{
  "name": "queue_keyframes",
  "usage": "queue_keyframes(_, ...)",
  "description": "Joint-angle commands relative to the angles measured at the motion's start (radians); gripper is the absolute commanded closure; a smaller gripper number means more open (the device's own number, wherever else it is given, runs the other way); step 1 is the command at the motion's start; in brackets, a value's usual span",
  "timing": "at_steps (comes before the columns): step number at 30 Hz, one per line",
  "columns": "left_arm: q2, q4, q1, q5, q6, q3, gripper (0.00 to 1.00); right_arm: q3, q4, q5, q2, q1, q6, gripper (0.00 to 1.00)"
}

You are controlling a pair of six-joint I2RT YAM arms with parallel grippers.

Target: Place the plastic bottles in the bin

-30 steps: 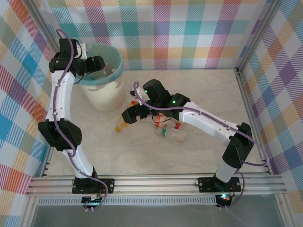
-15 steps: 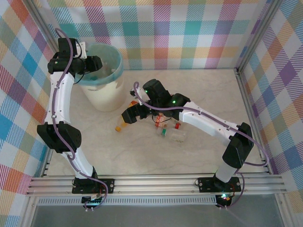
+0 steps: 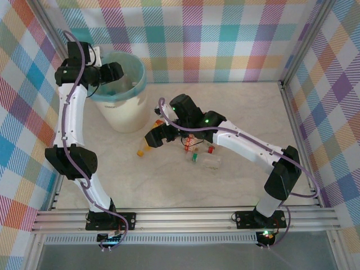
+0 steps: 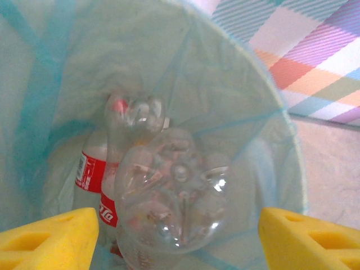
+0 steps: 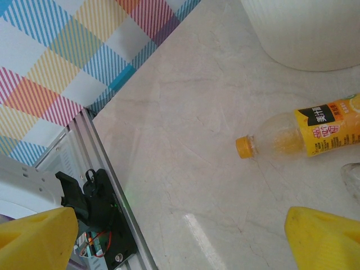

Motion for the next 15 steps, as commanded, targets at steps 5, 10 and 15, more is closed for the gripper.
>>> queue_keyframes(5, -0.055, 0.017, -0.008, -0.032, -0.001, 0.031, 0.34, -0.001, -0.006, 0.042, -0.038, 0.006, -0.040, 0.05)
queue_keyframes(10, 0.042, 0.011, -0.017, -0.019, -0.022, 0.153, 0.51, 0.015, -0.016, 0.030, -0.023, 0.006, -0.045, 0.05)
queue_keyframes(15, 0.196, -0.101, -0.052, -0.013, 0.000, 0.353, 0.67, 0.015, -0.015, 0.026, -0.018, 0.006, -0.036, 0.05)
